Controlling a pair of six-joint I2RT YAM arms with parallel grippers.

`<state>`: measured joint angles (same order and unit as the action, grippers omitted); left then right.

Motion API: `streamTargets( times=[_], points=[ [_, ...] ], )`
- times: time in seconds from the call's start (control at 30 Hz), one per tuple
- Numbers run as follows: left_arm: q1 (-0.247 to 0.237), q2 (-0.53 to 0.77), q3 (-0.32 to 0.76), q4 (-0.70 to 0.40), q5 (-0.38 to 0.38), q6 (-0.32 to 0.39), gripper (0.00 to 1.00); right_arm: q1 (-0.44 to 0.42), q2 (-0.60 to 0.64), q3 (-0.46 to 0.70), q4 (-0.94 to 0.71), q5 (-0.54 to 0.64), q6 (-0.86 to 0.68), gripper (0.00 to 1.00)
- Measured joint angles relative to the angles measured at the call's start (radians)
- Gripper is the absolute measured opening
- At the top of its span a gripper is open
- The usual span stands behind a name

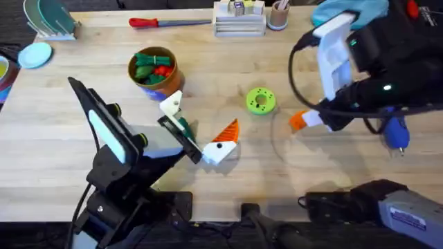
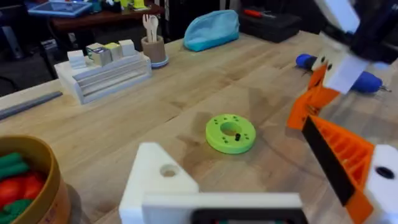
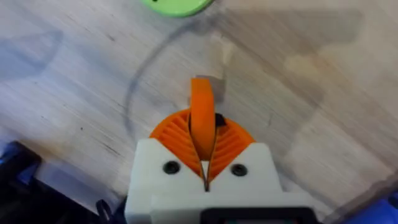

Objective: Pick up the gripper from the table and insert it into the empty holder that is missing its gripper. Then pick up a screw, insert it into the mounting hole, and use the screwdriver to tighten it. Finally, clean up the table by picking up the vegetable and placing it into the bucket.

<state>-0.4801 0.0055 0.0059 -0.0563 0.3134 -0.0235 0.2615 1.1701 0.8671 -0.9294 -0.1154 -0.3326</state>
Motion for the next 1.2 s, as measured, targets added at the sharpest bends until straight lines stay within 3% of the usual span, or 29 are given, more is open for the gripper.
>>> streamTargets(
  times=[0.13, 0.27, 0.37, 0.5, 0.63, 0.77, 0.93, 1.2],
  points=[
    [0.000, 0.000, 0.000, 0.000, 0.000, 0.000, 0.992, 0.000, -0.070, 0.066, 0.023, -0.021, 0.026, 0.011],
    [0.000, 0.000, 0.000, 0.000, 0.000, 0.000, 0.992, 0.000, -0.138, 0.097, 0.212, -0.067, 0.128, 0.009],
    [0.000, 0.000, 0.000, 0.000, 0.000, 0.000, 0.992, 0.000, -0.138, 0.100, 0.371, -0.091, 0.294, 0.009],
    [0.000, 0.000, 0.000, 0.000, 0.000, 0.000, 0.992, 0.000, -0.046, 0.095, 0.572, -0.191, 0.548, 0.009],
    [0.000, 0.000, 0.000, 0.000, 0.000, 0.000, 0.992, 0.003, 0.110, 0.089, 0.755, -0.428, 0.714, 0.009],
    [0.000, 0.000, 0.000, 0.000, 0.000, 0.000, 0.992, 0.019, 0.253, 0.088, 0.825, -0.638, 0.853, 0.009],
    [0.000, 0.000, 0.000, 0.000, 0.000, 0.000, 0.992, 0.069, 0.399, 0.085, 0.868, -0.858, 0.942, 0.009],
    [0.000, 0.000, 0.000, 0.000, 0.000, 0.000, 0.992, 0.196, 0.507, 0.083, 0.953, -1.016, 0.998, 0.009]
  ],
)
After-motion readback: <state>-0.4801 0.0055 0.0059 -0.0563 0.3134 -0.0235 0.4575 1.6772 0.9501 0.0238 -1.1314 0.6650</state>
